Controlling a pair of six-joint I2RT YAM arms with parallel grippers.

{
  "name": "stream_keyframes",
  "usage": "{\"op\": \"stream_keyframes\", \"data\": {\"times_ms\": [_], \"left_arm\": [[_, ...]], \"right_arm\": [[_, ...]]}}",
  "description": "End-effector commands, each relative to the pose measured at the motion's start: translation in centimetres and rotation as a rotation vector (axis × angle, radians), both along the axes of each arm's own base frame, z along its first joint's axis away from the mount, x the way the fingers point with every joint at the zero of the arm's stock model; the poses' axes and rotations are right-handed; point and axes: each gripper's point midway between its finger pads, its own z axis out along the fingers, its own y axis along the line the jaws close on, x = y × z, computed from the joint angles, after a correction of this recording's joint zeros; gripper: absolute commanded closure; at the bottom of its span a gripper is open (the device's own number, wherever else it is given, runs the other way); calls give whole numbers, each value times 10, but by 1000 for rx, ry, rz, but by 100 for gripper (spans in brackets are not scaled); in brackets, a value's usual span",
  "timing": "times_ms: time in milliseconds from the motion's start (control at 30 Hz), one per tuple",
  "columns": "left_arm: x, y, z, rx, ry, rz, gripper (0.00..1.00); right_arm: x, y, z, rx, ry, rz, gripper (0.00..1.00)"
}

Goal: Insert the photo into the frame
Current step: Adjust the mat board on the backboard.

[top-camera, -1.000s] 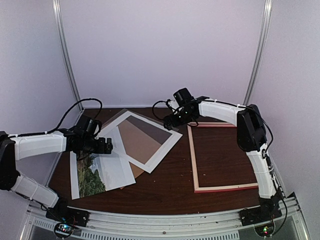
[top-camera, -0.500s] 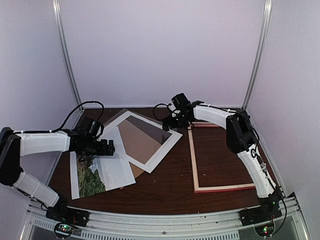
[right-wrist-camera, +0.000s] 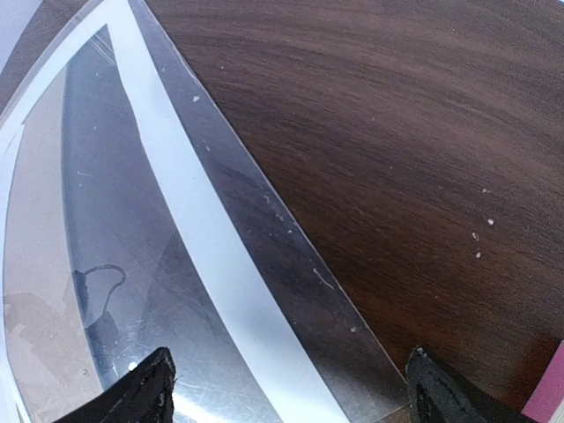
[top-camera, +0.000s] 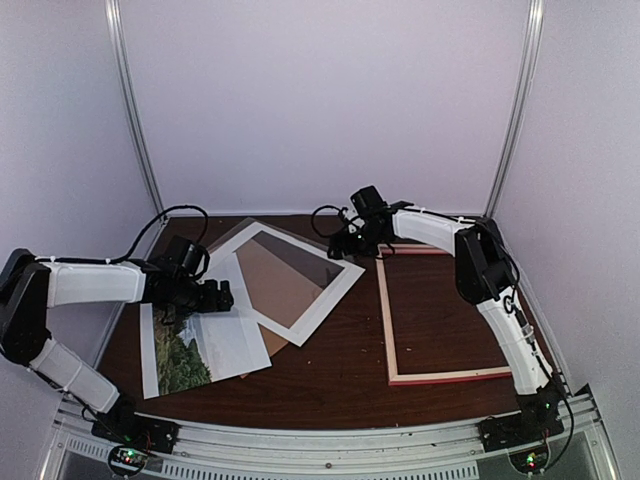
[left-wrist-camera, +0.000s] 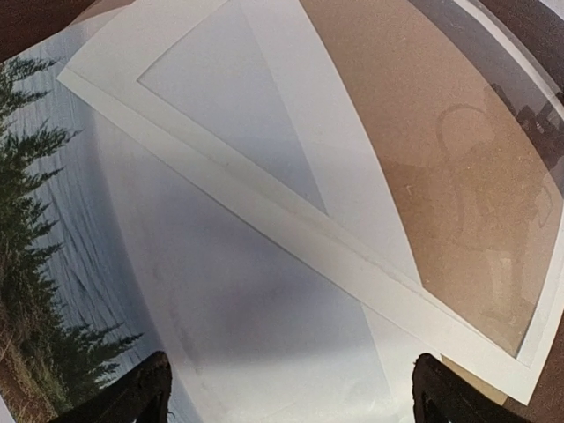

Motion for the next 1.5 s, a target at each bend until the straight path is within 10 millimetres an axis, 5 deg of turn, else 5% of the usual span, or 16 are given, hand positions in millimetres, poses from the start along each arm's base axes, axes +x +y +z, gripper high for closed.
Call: {"op": "stream_keyframes", "data": {"times_ms": [0,267,867,1167,1467], "left_arm": [[7,-4,-4,-54,3,46,5],[7,-5,-12,-90,33,76,8],[-3,8,-20,-108,51,157,13],[-5,30,-3,-46,-7,200,9],[11,51,-1,-81,7,229,8]], "right_arm": [[-30,3,-8,50,92,40,12],[-79,8,-10,72,132,93,22],[-207,68,16,94,123,297,34],[-159,41,40,20,-1,144,23],[-117,57,17,80,57,123,21]]}}
